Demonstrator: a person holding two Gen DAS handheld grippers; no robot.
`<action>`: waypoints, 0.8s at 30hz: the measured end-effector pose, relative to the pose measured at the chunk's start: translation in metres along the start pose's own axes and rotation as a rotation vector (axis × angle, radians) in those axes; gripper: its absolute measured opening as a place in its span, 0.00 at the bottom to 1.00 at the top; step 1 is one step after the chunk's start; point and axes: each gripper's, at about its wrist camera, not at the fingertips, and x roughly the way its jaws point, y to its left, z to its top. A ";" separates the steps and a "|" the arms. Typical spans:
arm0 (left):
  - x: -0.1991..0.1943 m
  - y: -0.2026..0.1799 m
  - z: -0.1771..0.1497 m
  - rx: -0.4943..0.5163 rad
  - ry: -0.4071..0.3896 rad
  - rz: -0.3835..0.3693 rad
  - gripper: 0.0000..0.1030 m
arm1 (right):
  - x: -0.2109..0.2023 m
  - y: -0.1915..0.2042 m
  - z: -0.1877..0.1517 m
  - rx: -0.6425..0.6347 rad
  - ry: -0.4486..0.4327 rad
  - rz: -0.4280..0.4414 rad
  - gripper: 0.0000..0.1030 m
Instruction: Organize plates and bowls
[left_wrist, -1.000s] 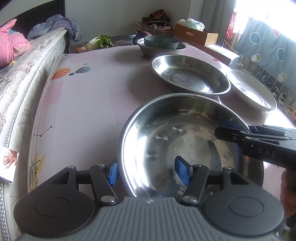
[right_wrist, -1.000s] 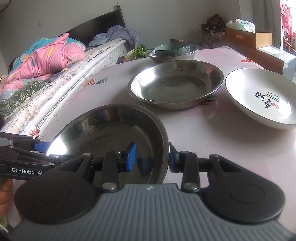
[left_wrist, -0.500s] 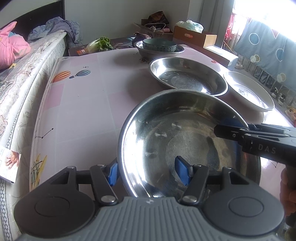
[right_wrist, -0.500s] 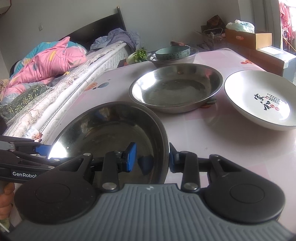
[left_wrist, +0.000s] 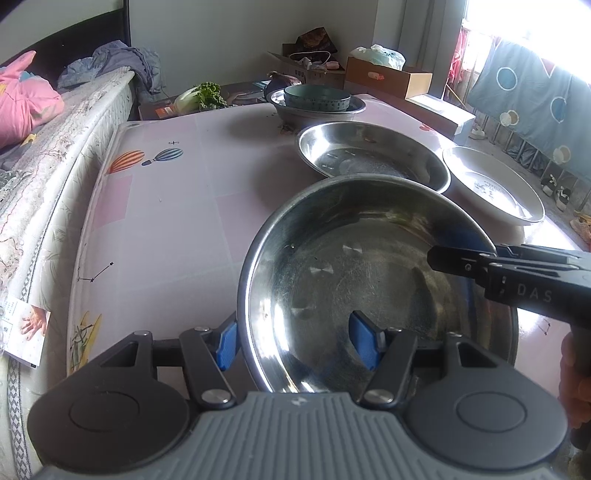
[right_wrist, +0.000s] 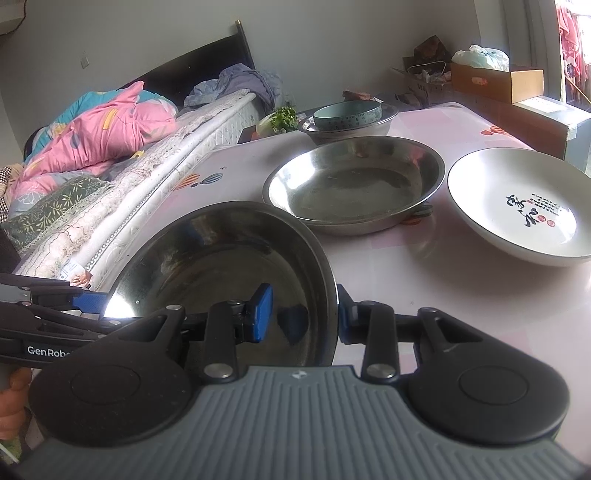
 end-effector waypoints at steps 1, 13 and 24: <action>-0.001 -0.001 0.000 0.001 -0.002 0.001 0.60 | -0.001 0.000 0.000 0.000 -0.003 0.001 0.33; -0.009 -0.010 0.001 0.018 -0.020 0.013 0.60 | -0.015 -0.003 -0.001 0.019 -0.027 0.009 0.33; -0.017 -0.024 0.011 0.048 -0.048 0.022 0.60 | -0.030 -0.009 0.003 0.032 -0.064 0.007 0.33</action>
